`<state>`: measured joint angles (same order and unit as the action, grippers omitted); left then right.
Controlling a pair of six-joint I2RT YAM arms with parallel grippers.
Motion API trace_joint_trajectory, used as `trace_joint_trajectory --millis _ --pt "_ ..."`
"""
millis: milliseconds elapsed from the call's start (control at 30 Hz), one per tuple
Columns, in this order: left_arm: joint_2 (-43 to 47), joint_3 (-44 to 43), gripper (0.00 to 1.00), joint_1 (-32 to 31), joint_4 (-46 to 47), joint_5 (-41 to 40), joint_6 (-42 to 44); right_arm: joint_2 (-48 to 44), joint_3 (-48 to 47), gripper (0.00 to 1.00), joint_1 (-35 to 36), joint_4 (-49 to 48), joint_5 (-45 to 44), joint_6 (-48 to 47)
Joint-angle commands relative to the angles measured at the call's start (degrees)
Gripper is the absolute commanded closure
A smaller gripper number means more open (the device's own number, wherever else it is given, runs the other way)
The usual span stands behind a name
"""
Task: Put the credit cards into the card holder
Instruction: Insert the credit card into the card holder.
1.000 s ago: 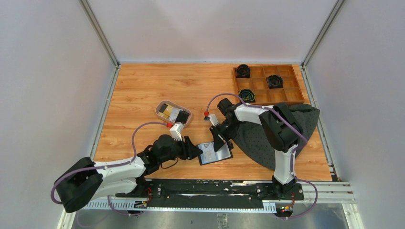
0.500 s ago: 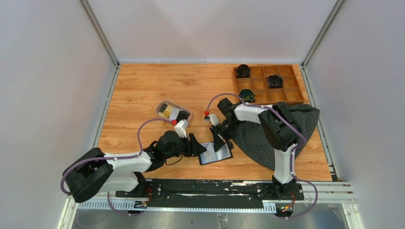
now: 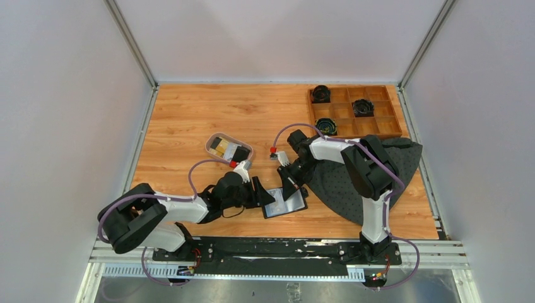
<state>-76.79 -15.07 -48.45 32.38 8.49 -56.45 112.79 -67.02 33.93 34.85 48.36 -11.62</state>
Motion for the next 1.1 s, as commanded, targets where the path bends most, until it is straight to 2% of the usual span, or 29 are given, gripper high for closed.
trace_joint_trajectory --millis 0,367,567,800,933,1067 --pt "-1.1 -0.9 0.52 0.2 1.3 0.2 -1.7 2.5 -0.2 0.97 -0.8 0.5 -4.7 -1.3" --pt "-2.9 -1.7 0.47 0.2 1.3 1.5 -1.9 2.4 -0.5 0.95 -0.8 1.0 -3.7 -1.7" --pt "-1.5 -1.5 0.46 0.2 1.2 1.6 -0.1 -0.2 -1.0 0.87 -1.9 1.9 -3.5 -3.4" --pt "7.2 -0.2 0.46 0.8 1.1 2.1 5.8 -6.3 -0.8 0.7 -3.2 3.0 -3.4 -7.0" --pt "13.4 1.0 0.46 3.1 -0.3 3.1 9.7 -9.2 -1.0 0.69 -3.2 4.8 -1.5 -11.8" --pt "21.3 0.9 0.43 5.6 -6.4 2.0 16.4 -14.7 -1.9 0.69 -3.1 6.6 0.5 -16.9"
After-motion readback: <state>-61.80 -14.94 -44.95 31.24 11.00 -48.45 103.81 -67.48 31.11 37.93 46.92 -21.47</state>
